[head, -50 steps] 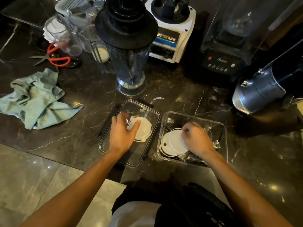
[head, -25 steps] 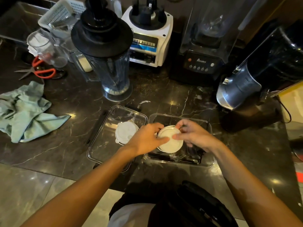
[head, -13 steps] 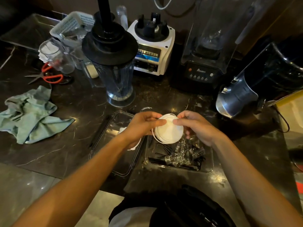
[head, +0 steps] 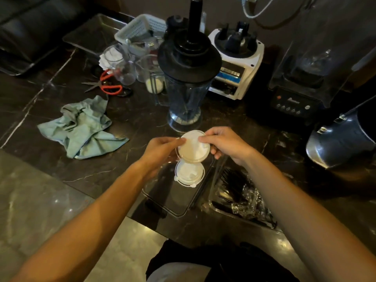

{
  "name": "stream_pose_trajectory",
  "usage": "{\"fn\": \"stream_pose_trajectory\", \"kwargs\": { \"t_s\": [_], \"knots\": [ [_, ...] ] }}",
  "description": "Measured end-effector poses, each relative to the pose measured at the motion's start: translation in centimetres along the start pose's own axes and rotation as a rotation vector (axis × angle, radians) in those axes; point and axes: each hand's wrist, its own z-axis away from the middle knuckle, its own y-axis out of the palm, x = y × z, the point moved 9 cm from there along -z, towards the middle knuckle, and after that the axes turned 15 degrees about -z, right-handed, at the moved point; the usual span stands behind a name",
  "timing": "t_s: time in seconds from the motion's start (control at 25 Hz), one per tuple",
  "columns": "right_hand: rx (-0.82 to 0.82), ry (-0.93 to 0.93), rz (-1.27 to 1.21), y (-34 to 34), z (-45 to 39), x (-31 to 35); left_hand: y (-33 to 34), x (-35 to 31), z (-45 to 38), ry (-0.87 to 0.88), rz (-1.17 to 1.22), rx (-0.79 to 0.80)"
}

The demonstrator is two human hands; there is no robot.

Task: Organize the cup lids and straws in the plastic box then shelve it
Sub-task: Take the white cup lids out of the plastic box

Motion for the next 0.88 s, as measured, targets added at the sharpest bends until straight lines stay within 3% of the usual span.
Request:
{"fn": "stream_pose_trajectory", "kwargs": {
  "t_s": [0.16,0.52,0.88],
  "knots": [
    [-0.003,0.147,0.23,2.7,-1.6,-4.4,-0.3,5.5,-0.5,-0.114,-0.007,-0.092],
    [0.005,0.132,0.784,4.6,-1.4,-5.6,1.0,9.5,-0.9,-0.086,-0.182,-0.215],
    [0.039,0.154,0.827,5.1,-2.0,-6.6,1.0,9.6,-0.3,-0.107,-0.262,-0.165]
  ]
}}
